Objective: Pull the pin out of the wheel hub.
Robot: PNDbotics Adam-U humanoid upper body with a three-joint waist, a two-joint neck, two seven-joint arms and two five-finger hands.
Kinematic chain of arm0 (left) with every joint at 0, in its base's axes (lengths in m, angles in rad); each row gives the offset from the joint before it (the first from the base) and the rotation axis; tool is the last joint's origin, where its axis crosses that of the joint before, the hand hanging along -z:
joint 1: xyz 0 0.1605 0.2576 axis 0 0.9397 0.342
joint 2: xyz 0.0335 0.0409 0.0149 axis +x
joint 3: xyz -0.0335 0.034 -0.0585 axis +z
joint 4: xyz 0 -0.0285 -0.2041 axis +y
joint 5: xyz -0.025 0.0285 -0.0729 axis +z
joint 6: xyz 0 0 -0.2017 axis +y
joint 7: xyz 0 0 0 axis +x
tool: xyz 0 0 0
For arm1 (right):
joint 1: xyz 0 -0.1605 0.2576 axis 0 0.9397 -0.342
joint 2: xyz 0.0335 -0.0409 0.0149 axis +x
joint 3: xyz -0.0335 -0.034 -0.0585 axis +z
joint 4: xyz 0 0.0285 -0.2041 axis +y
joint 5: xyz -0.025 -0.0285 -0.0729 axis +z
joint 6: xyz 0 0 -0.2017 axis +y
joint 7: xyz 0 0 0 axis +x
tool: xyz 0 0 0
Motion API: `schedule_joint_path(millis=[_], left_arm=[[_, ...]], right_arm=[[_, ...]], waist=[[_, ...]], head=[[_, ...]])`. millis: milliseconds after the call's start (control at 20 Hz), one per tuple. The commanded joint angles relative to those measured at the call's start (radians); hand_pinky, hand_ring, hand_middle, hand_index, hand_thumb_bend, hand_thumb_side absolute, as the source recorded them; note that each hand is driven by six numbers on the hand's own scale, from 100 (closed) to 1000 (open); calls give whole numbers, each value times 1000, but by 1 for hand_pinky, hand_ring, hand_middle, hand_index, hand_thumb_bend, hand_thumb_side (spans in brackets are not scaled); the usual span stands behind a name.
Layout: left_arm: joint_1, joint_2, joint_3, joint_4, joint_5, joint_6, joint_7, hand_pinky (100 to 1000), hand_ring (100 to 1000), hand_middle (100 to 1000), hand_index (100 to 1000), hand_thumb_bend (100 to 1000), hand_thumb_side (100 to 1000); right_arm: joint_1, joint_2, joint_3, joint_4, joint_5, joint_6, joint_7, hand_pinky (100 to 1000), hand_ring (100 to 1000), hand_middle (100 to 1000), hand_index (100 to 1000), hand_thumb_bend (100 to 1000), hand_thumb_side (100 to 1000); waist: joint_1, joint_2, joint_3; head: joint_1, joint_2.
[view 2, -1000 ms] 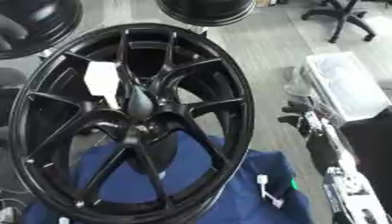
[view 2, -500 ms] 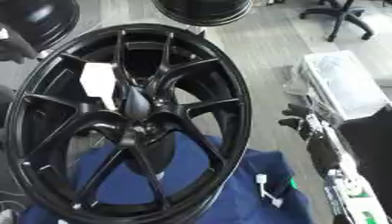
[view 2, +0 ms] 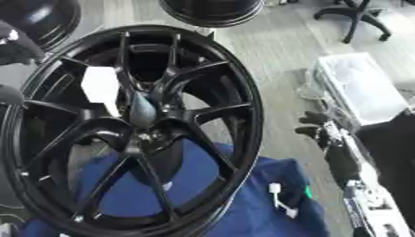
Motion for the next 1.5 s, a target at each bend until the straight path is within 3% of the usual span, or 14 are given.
schedule_joint_path(millis=[50, 800, 1500], left_arm=[[-41, -17, 9, 2, -12, -2, 0, 953, 822, 799, 867, 562, 371], [-99, -110, -20, 6, -28, -8, 0, 961, 829, 804, 872, 584, 363], [-90, -132, -25, 30, -120, -69, 0, 941, 828, 801, 836, 581, 274]], right_arm=[[-5, -15, -2, -9, -1, -3, 6, 906, 693, 706, 796, 100, 788], [-19, -17, 4, 5, -4, 2, 16, 906, 693, 707, 797, 100, 795], [-31, -11, 6, 20, 2, 8, 17, 907, 692, 706, 797, 100, 803]], waist=[[-1, -15, -7], [4, -6, -24], [7, 3, -24]], head=[[5, -2], [5, -17], [9, -34]])
